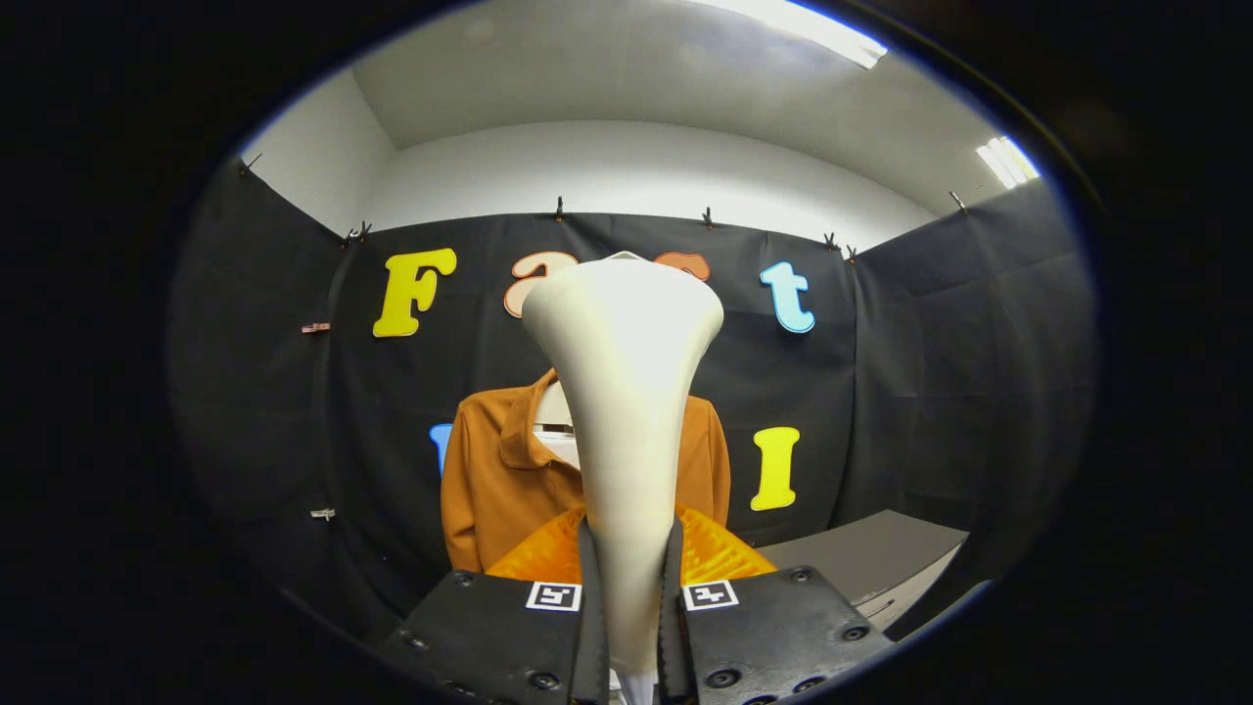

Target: Iron the clothes twice with a garment steamer, once on the left side and once on the right side.

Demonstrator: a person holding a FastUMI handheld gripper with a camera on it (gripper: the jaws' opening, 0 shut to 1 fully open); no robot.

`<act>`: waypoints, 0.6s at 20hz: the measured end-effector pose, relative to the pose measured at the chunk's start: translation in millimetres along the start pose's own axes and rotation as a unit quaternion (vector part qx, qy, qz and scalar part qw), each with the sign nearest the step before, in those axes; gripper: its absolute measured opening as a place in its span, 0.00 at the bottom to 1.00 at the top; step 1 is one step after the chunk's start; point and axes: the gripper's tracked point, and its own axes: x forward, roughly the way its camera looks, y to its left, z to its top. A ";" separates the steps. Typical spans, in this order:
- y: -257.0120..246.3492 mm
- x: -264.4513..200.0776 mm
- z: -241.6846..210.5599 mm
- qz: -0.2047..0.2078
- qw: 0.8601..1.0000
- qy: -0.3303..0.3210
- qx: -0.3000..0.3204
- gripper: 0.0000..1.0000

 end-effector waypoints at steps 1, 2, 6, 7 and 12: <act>0.5 0.3 -0.4 0.001 1.000 0.001 0.000 0.23; 1.3 0.4 0.1 0.001 1.000 0.001 0.002 0.23; 1.5 -0.1 2.7 0.000 1.000 -0.002 -0.001 0.23; 1.9 -0.3 2.5 0.000 1.000 -0.002 -0.002 0.23; 3.8 -3.1 1.6 0.001 1.000 -0.001 -0.004 0.23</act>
